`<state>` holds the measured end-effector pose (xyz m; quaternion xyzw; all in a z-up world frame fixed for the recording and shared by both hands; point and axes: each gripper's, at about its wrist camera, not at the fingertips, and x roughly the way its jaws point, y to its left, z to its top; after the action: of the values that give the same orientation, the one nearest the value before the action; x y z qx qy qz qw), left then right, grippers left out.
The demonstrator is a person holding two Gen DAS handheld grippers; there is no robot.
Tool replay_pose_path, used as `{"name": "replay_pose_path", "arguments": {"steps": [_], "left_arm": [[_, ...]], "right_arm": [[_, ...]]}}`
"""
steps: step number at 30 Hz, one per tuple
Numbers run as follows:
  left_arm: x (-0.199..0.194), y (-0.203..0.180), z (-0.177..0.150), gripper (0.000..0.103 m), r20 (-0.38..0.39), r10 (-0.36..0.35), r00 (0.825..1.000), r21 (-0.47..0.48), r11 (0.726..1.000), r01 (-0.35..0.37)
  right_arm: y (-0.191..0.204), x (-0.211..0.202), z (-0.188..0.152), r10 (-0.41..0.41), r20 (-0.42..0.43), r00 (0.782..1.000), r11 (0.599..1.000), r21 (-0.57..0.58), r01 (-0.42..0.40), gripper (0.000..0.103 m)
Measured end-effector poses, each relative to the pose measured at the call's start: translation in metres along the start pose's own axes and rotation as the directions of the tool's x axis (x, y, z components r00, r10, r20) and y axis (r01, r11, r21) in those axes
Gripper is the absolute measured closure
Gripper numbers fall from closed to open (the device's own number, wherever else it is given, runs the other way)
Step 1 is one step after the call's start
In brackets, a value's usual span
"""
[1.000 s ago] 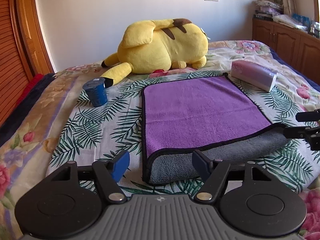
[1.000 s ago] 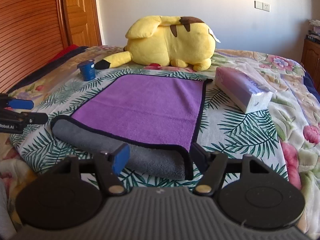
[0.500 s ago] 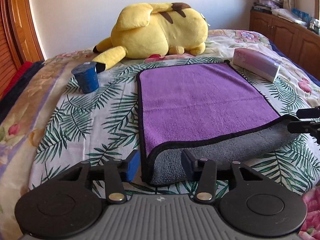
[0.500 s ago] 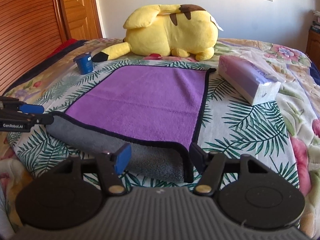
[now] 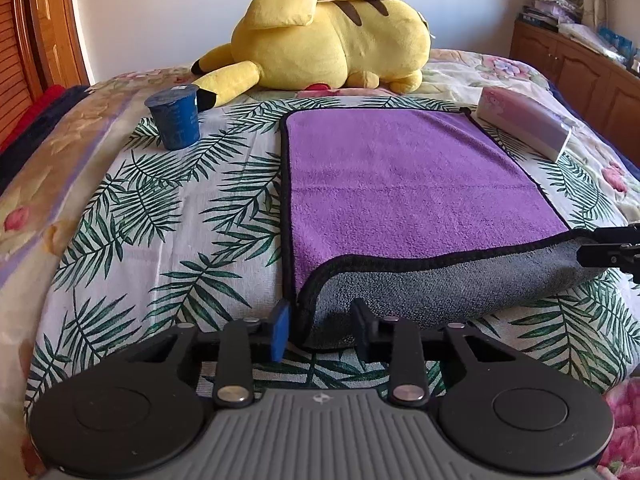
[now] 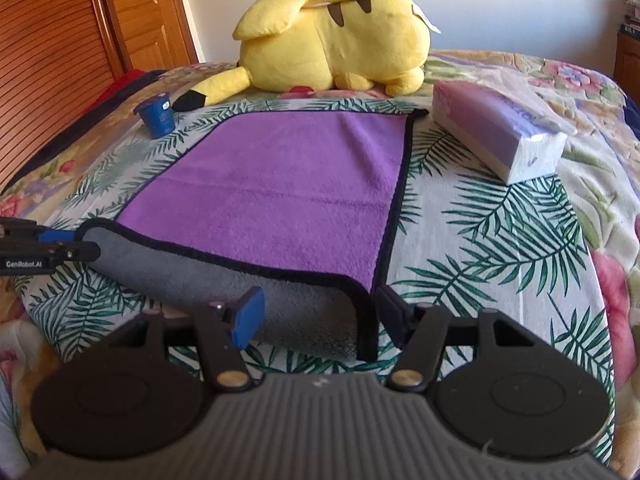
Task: Fold towel
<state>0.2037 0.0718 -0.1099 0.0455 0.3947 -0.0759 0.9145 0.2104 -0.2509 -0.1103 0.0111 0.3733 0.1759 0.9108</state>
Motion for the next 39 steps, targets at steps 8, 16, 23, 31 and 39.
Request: {"name": "replay_pose_path", "arguments": {"steps": [8,16,23,31,39], "left_arm": [[-0.001,-0.002,-0.001,0.075,0.008,0.005,1.0,0.006,1.0,-0.005],[-0.006,-0.008,0.001,0.082,0.028,-0.015,0.999,0.023,1.0,0.014],[-0.004,-0.009,-0.001,0.083,0.02,-0.008,1.0,0.031,0.999,0.007],[-0.007,-0.01,-0.001,0.095,0.039,-0.022,0.999,0.032,0.999,0.021],[-0.015,-0.01,0.003,0.096,0.068,-0.034,0.997,0.018,0.999,0.033]], "right_arm": [[0.0,0.0,0.0,0.013,-0.019,1.0,1.0,0.0,-0.013,0.055],[-0.001,0.001,0.001,0.016,-0.04,0.999,1.0,-0.017,-0.017,0.072],[-0.005,0.005,-0.001,-0.001,-0.066,0.998,1.0,-0.017,0.0,0.073],[-0.005,0.007,-0.002,-0.003,-0.076,0.997,0.999,-0.039,0.0,0.096],[-0.007,0.001,0.001,0.001,-0.026,1.0,1.0,-0.025,-0.002,0.098]]}}
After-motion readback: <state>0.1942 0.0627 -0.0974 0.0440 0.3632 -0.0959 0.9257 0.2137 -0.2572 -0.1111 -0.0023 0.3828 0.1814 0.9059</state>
